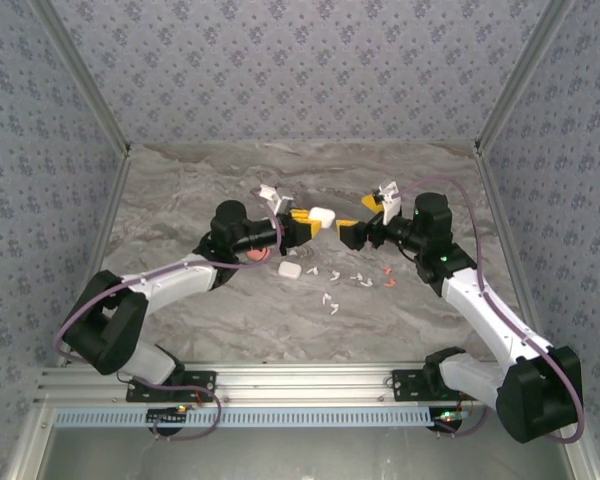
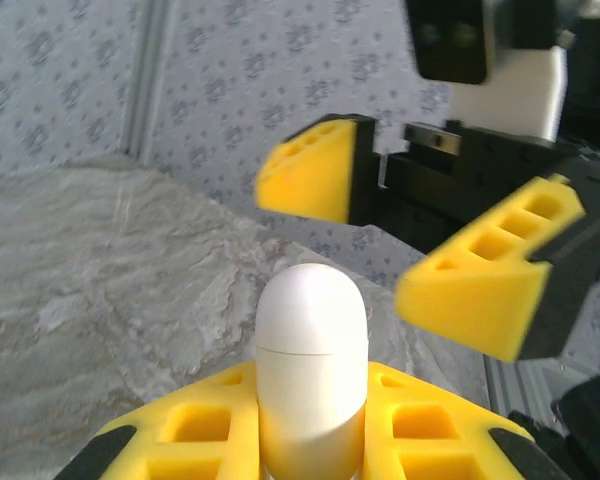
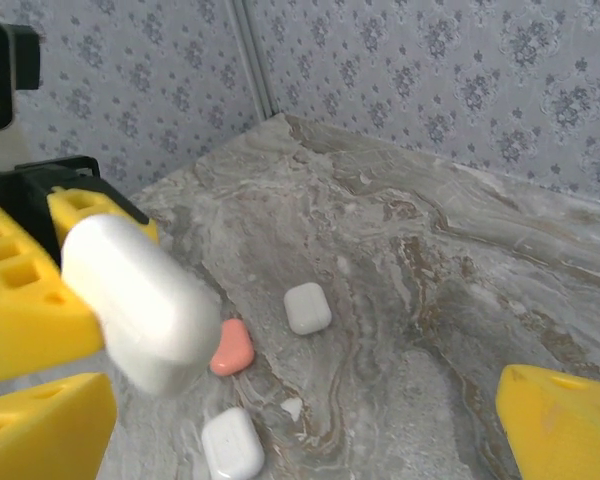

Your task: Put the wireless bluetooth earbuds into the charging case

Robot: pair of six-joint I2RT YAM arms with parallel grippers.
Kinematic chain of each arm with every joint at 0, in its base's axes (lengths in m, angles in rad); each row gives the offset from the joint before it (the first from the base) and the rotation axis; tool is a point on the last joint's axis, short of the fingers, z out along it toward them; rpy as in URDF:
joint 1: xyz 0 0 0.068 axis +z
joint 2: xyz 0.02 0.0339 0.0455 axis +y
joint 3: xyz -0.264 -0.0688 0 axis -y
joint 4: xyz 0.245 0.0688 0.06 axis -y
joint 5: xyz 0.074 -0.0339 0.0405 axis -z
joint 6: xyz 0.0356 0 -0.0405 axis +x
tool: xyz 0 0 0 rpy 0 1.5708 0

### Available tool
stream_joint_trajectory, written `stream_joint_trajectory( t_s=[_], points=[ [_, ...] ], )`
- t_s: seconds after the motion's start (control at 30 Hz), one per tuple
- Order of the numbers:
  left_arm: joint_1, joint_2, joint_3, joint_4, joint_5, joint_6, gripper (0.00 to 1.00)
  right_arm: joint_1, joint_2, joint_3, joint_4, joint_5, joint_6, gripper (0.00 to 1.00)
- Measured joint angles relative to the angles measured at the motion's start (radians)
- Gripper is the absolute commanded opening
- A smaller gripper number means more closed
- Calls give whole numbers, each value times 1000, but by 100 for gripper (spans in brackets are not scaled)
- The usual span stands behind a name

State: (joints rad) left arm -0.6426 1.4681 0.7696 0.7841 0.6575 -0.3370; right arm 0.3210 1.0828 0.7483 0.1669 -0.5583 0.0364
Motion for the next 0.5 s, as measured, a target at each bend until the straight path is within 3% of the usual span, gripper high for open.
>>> stream_joint_trajectory(
  t_s=[0.17, 0.5],
  points=[
    [-1, -1, 6, -2, 55, 80, 0, 17, 16, 0, 63, -7, 23, 97],
    [1, 0, 16, -28, 53, 113, 0, 33, 41, 0, 77, -17, 20, 97]
  ],
)
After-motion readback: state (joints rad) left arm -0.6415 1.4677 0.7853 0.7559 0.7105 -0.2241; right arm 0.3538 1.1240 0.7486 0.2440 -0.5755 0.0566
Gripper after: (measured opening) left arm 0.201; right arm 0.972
